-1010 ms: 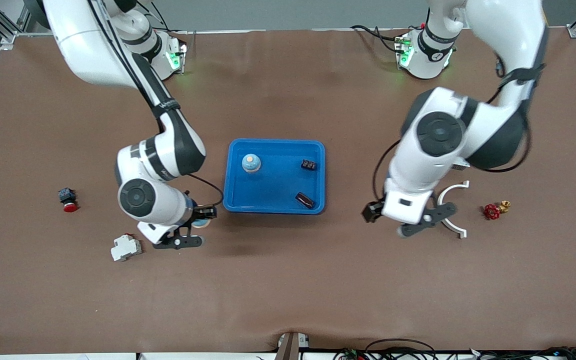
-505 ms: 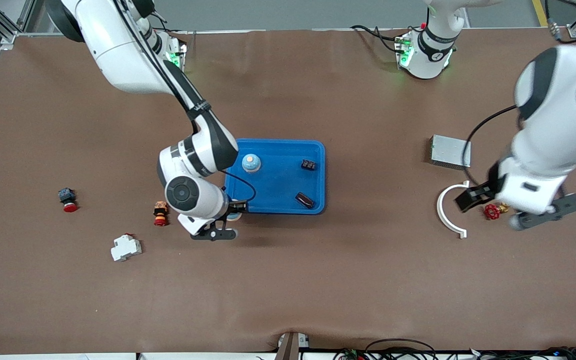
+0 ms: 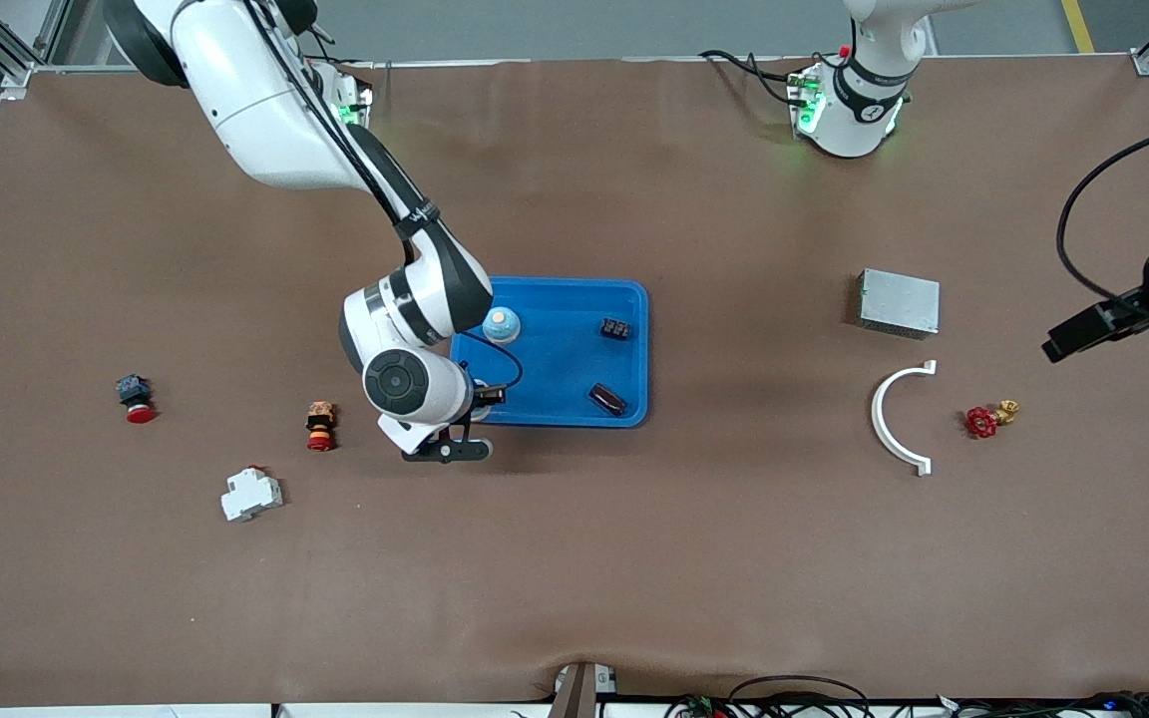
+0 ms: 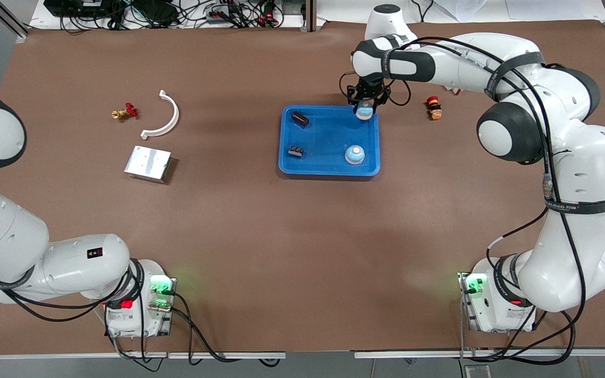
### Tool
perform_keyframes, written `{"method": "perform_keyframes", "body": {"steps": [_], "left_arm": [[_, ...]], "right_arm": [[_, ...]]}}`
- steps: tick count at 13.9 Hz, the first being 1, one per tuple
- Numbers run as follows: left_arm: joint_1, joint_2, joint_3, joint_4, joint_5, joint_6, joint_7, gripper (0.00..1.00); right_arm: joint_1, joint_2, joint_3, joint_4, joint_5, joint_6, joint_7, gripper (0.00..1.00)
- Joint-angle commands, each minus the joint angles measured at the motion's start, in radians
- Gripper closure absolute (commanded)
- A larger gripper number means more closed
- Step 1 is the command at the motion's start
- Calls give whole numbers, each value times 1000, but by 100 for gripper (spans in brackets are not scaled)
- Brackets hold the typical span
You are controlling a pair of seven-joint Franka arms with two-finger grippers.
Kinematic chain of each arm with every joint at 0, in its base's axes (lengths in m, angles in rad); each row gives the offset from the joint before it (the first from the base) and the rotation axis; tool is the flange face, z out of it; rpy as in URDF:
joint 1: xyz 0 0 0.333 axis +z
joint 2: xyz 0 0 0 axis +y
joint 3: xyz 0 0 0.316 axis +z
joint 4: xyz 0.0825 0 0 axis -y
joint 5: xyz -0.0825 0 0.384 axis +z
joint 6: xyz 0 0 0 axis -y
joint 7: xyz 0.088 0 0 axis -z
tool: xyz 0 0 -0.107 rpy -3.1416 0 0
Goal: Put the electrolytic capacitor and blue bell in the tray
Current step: 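Return the left gripper to rest while the right gripper moves over the tray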
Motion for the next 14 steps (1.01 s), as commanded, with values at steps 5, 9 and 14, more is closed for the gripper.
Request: {"method": "perform_keyframes", "body": {"steps": [5,9,14], "left_arm": [[26,-137,6,-58,-57,-46,209,0],[-199,-216,242,-144,-76,-48,254,0],[-307,-251,329,-190,-72,-72,263,0]], "right_arm": [[51,-95,-10,-107,20,6,71,98],[51,-139,-10,-152,20,13,71,98],[71,-126,-10,-175,20,58,73,98]]}}
